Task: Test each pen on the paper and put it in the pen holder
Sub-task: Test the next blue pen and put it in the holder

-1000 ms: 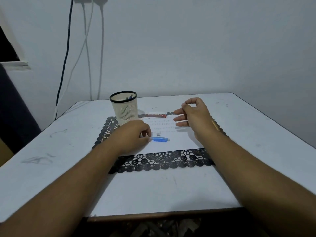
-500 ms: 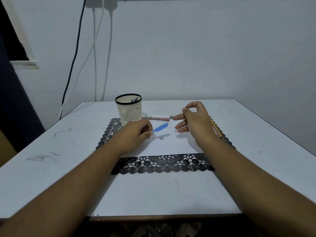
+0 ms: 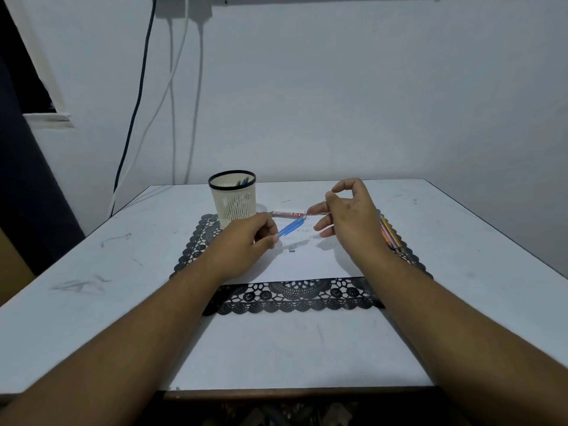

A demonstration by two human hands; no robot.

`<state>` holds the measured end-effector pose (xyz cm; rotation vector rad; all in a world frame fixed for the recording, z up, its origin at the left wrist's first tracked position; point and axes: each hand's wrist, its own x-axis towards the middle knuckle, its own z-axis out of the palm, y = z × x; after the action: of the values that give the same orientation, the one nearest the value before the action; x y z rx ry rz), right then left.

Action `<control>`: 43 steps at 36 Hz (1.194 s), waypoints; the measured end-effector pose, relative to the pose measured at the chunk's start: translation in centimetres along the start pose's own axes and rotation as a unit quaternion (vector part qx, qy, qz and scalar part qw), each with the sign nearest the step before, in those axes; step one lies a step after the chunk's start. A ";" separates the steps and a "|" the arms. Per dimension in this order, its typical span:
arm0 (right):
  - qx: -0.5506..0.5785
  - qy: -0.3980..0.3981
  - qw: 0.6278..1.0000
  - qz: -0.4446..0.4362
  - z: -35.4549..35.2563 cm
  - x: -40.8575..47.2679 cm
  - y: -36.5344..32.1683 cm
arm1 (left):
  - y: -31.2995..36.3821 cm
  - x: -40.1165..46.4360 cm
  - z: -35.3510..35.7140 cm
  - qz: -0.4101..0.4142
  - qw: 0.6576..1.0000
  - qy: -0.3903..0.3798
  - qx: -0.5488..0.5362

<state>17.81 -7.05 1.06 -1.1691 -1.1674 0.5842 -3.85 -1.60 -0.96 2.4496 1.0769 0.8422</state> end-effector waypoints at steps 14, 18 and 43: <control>-0.003 -0.019 1.000 0.001 0.6 -0.6 0.4 | 0.5 -0.4 -0.1 0.002 1.000 0.006 -0.013; 0.014 -0.007 1.000 0.016 0.6 -0.6 0.3 | 0.4 -0.5 0.1 0.002 1.000 0.008 -0.016; 0.018 0.014 1.000 0.001 0.9 -0.8 0.2 | 0.6 -0.5 0.1 0.007 0.999 0.015 -0.038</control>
<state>16.73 -7.35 0.53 -1.1431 -1.1281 0.5865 -3.75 -2.33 -0.91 2.3917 1.0204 0.9102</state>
